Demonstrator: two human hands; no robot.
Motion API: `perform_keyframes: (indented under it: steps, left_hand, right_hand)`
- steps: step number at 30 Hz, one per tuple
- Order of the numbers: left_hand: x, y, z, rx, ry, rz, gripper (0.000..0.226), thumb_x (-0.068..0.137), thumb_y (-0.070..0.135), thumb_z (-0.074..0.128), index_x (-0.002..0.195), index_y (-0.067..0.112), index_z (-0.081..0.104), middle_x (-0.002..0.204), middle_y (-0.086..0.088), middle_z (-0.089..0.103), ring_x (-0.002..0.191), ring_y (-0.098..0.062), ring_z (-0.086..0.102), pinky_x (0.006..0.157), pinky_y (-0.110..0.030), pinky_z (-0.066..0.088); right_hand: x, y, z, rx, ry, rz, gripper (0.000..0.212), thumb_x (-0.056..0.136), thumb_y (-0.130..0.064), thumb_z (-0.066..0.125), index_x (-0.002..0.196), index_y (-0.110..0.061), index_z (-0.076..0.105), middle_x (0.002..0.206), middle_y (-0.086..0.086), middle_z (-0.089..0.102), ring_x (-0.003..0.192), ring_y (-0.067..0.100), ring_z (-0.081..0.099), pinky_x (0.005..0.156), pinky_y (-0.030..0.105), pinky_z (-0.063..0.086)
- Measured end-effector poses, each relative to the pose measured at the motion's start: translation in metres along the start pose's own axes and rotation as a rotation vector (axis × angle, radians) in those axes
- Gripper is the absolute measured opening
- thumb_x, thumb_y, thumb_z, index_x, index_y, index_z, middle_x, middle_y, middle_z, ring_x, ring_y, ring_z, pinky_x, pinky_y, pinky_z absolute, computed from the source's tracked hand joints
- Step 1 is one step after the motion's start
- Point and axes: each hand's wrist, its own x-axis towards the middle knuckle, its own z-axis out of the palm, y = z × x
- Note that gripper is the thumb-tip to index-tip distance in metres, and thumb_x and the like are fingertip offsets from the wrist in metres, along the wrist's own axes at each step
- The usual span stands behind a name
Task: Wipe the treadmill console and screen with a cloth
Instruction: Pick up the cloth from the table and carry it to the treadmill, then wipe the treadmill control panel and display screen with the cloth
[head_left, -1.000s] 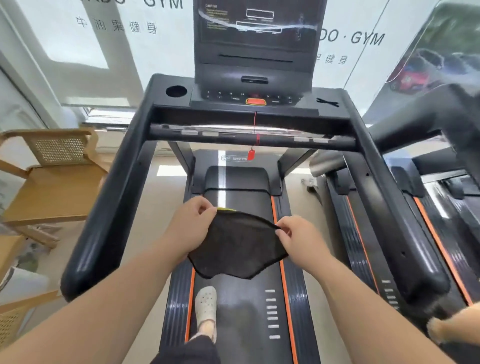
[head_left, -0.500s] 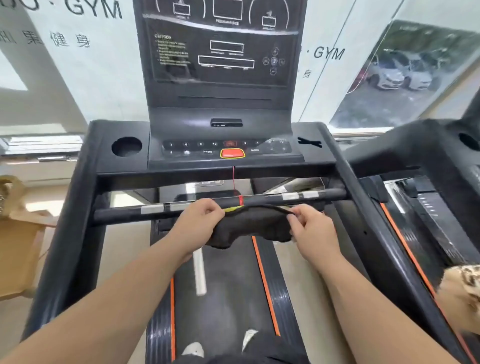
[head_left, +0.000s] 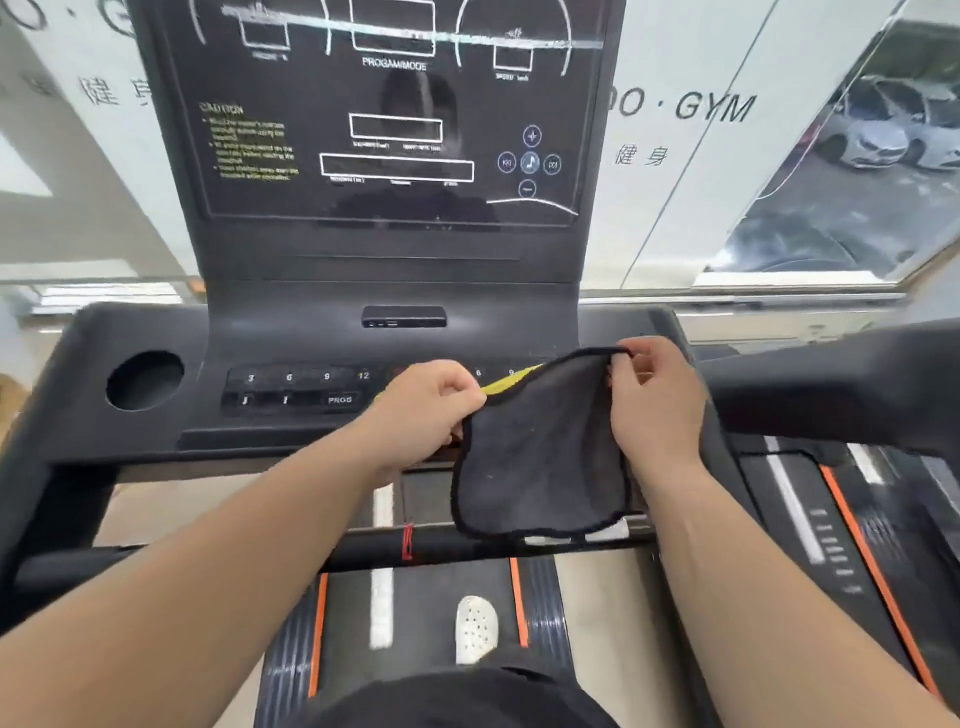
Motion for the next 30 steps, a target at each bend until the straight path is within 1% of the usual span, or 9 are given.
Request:
perform_keyframes:
  steps: [1,5,9,12,14,16,18,23,30]
  left_hand:
    - [0.012,0.003,0.004,0.014,0.035,0.002,0.014,0.093,0.023,0.062,0.080,0.019,0.066,0.070,0.001,0.066,0.067,-0.014,0.060,0.069,-0.034,0.051]
    - [0.048,0.010,0.017,0.120,0.172,0.037,0.015,0.090,0.021,0.064,0.075,0.020,0.065,0.069,0.005,0.066,0.065,-0.013,0.059,0.067,-0.029,0.047]
    - [0.062,0.004,0.017,0.340,0.242,0.040,0.014,0.088,0.024,0.067,0.075,0.023,0.064,0.073,0.008,0.065,0.073,-0.012,0.059,0.071,-0.030,0.046]
    - [0.064,-0.007,0.006,0.423,0.354,0.054,0.007,0.087,0.026,0.069,0.081,0.023,0.066,0.081,0.010,0.067,0.080,-0.012,0.062,0.079,-0.032,0.050]
    - [0.061,-0.021,-0.005,0.496,0.464,0.090,0.008,0.088,0.027,0.070,0.093,0.021,0.068,0.093,0.007,0.067,0.088,-0.015,0.061,0.086,-0.033,0.050]
    - [0.056,-0.039,-0.020,0.623,0.572,0.096,0.021,0.089,0.032,0.067,0.104,0.017,0.069,0.105,0.001,0.068,0.098,-0.022,0.061,0.090,-0.038,0.047]
    - [0.051,-0.056,-0.035,0.755,0.633,0.068,0.034,0.087,0.042,0.060,0.108,0.017,0.067,0.112,-0.002,0.067,0.103,-0.029,0.059,0.090,-0.042,0.045]
    - [0.049,-0.087,-0.045,0.912,0.598,0.057,0.047,0.088,0.049,0.052,0.114,0.013,0.067,0.124,-0.009,0.062,0.114,-0.036,0.056,0.093,-0.050,0.043]
    - [0.054,-0.097,-0.046,0.934,0.555,0.124,0.051,0.090,0.050,0.049,0.118,0.012,0.066,0.131,-0.012,0.059,0.124,-0.036,0.052,0.098,-0.051,0.038]
  right_hand:
    - [0.015,0.000,0.003,-0.001,0.002,-0.028,0.012,0.099,-0.020,0.058,0.097,-0.031,0.063,0.083,-0.018,0.065,0.082,0.001,0.062,0.071,0.009,0.040]
    - [0.062,0.006,0.028,-0.009,-0.024,-0.096,0.014,0.099,-0.017,0.056,0.101,-0.028,0.064,0.088,-0.015,0.064,0.088,0.013,0.060,0.080,0.026,0.040]
    - [0.068,0.016,0.059,-0.033,-0.140,-0.135,0.015,0.100,-0.016,0.056,0.112,-0.019,0.066,0.106,-0.010,0.062,0.101,0.013,0.057,0.085,0.019,0.034]
    - [0.062,0.027,0.081,-0.158,-0.225,-0.244,0.024,0.100,-0.022,0.059,0.122,-0.014,0.063,0.126,0.001,0.061,0.125,0.024,0.054,0.108,0.038,0.041]
    - [0.058,0.032,0.093,-0.422,-0.399,-0.234,0.060,0.103,-0.044,0.050,0.154,-0.015,0.037,0.164,0.015,0.030,0.154,0.035,0.022,0.125,0.056,0.020]
    - [0.054,0.036,0.102,-0.623,-0.513,-0.212,0.089,0.100,-0.067,0.032,0.163,-0.016,-0.005,0.171,0.020,-0.007,0.158,0.040,-0.006,0.125,0.060,0.002]
    - [0.050,0.038,0.109,-0.708,-0.513,-0.230,0.102,0.094,-0.080,0.022,0.160,-0.013,-0.020,0.169,0.024,-0.015,0.157,0.041,-0.013,0.125,0.062,-0.002]
    - [0.054,0.030,0.123,-0.767,-0.516,-0.299,0.117,0.087,-0.089,0.024,0.160,-0.008,-0.018,0.167,0.023,-0.022,0.156,0.039,-0.019,0.126,0.059,-0.005]
    - [0.056,0.013,0.147,-0.783,-0.608,-0.657,0.094,0.097,-0.071,0.029,0.163,-0.012,-0.004,0.170,0.019,-0.012,0.157,0.038,-0.013,0.127,0.059,0.000]
